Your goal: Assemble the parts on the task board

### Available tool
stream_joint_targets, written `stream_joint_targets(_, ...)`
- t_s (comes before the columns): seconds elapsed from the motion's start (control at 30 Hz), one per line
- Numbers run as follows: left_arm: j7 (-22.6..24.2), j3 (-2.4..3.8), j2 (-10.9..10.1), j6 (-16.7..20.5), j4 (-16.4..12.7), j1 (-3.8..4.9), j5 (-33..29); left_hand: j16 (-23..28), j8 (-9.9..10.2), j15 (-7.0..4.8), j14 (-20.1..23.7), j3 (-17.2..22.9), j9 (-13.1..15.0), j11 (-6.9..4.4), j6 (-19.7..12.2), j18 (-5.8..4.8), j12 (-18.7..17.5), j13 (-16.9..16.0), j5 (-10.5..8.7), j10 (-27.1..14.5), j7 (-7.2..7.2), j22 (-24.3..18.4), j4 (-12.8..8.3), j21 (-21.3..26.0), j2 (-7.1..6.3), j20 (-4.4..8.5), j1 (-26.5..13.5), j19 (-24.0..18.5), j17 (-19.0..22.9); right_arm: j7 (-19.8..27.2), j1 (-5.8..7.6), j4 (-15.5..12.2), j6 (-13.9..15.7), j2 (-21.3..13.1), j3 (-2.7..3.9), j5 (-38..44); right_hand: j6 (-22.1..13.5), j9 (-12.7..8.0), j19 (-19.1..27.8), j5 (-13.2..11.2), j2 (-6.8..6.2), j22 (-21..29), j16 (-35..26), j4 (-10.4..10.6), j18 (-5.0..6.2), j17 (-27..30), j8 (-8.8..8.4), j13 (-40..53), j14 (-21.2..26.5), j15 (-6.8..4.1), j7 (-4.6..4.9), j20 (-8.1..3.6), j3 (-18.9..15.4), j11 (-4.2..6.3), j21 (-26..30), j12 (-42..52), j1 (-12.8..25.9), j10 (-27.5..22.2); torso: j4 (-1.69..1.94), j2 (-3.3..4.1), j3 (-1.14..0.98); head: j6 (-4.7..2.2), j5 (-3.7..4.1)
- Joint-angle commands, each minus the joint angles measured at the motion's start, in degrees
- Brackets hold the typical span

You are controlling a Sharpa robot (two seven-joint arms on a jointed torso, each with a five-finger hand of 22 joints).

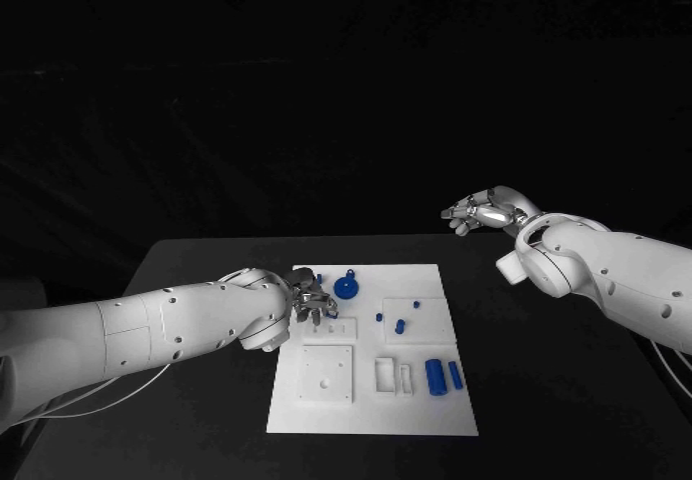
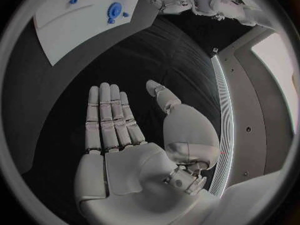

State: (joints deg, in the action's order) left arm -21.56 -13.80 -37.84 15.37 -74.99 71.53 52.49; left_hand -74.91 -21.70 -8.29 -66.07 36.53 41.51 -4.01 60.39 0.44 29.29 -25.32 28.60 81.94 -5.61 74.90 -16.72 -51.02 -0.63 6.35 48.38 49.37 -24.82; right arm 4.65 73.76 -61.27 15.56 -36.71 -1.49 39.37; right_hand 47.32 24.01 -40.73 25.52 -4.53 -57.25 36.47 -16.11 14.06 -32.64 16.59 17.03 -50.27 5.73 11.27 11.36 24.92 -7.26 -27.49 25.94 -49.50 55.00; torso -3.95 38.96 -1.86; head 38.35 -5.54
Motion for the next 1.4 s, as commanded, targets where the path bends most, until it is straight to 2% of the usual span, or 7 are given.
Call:
stream_joint_targets(0.03,0.4,0.04,0.5,-0.3,0.4,-0.27,2.4,-0.6,-0.1,-0.73,-0.6,0.3,2.4,-0.08,7.8,-0.31,0.6,-0.3,-0.58,0.6,4.56,1.2,0.1,-0.4,-0.26,7.2,0.5,0.7,-0.2,0.4,0.05,-0.1,-0.7,0.1,0.03,1.0,-0.2,-0.1,0.1,0.4,0.03,-0.1,-0.4,0.1,0.15,0.1,0.33,-0.2,0.2,0.4,-0.04,0.3,-0.1,0.13,0.4,-0.3,-0.7,0.4,-0.03,0.0,0.03,0.22,0.0)
stream_joint_targets(0.53,0.2,0.05,1.5,-0.7,1.2,-0.99,4.1,-2.9,-1.0,-1.56,-1.7,-0.2,3.5,-0.84,10.0,-0.26,3.3,-2.3,-1.35,1.6,5.48,1.2,0.3,-1.6,-0.77,7.79,0.8,1.7,-1.0,0.3,0.14,0.0,-1.0,0.5,0.03,1.3,-0.3,-0.3,0.9,0.9,0.06,-0.3,-0.8,0.1,0.06,0.6,0.33,-1.4,0.7,0.62,-0.01,0.53,0.0,-0.02,0.8,-0.5,-1.0,0.2,-0.01,-0.02,0.01,0.8,-0.09)
stream_joint_targets(0.77,-0.3,0.06,2.0,-0.6,1.6,-1.52,4.5,-3.7,-1.4,-1.9,-1.9,-0.2,4.1,-1.12,10.4,-0.21,4.5,-3.1,-0.75,1.6,5.73,1.2,0.3,-2.1,-0.6,8.04,0.9,2.0,-1.2,0.3,0.14,0.0,-1.0,0.5,0.03,1.3,-0.3,-0.4,1.0,1.1,0.05,-0.4,-0.8,0.2,0.08,0.7,0.34,-1.7,0.7,0.64,0.0,0.57,0.1,-0.03,0.8,-0.5,-1.1,0.3,-0.02,-0.01,-0.05,0.95,-0.14)
stream_joint_targets(0.93,-0.4,0.06,2.1,-0.3,2.1,-1.86,4.7,-4.3,-1.8,-2.08,-2.0,0.0,4.5,-1.24,10.6,-0.18,5.4,-3.6,-0.26,1.5,5.89,1.2,0.2,-2.4,-0.54,8.17,0.7,2.2,-1.3,0.3,0.15,0.0,-1.0,0.5,0.03,1.3,-0.3,-0.4,1.0,1.4,0.01,-0.4,-0.8,0.2,0.09,0.8,0.36,-1.9,0.7,0.66,0.01,0.61,0.1,-0.04,0.8,-0.5,-1.1,0.3,-0.04,0.0,0.03,1.07,-0.16)
stream_joint_targets(1.4,-0.6,0.07,2.8,-0.5,3.8,-2.44,4.9,-5.0,-2.3,-2.09,-2.1,0.7,5.0,-1.31,10.7,-0.19,6.5,-4.3,1.09,1.3,6.06,1.3,0.2,-2.8,-0.24,8.31,0.2,2.2,-1.3,0.4,0.17,0.2,-1.1,0.8,0.03,1.4,-0.2,-0.5,1.1,1.8,0.02,-0.5,-0.8,0.2,0.12,0.9,0.4,-2.3,0.7,0.68,0.0,0.66,0.2,-0.04,0.8,-0.5,-1.1,0.4,0.0,-0.01,0.03,1.25,-0.24)
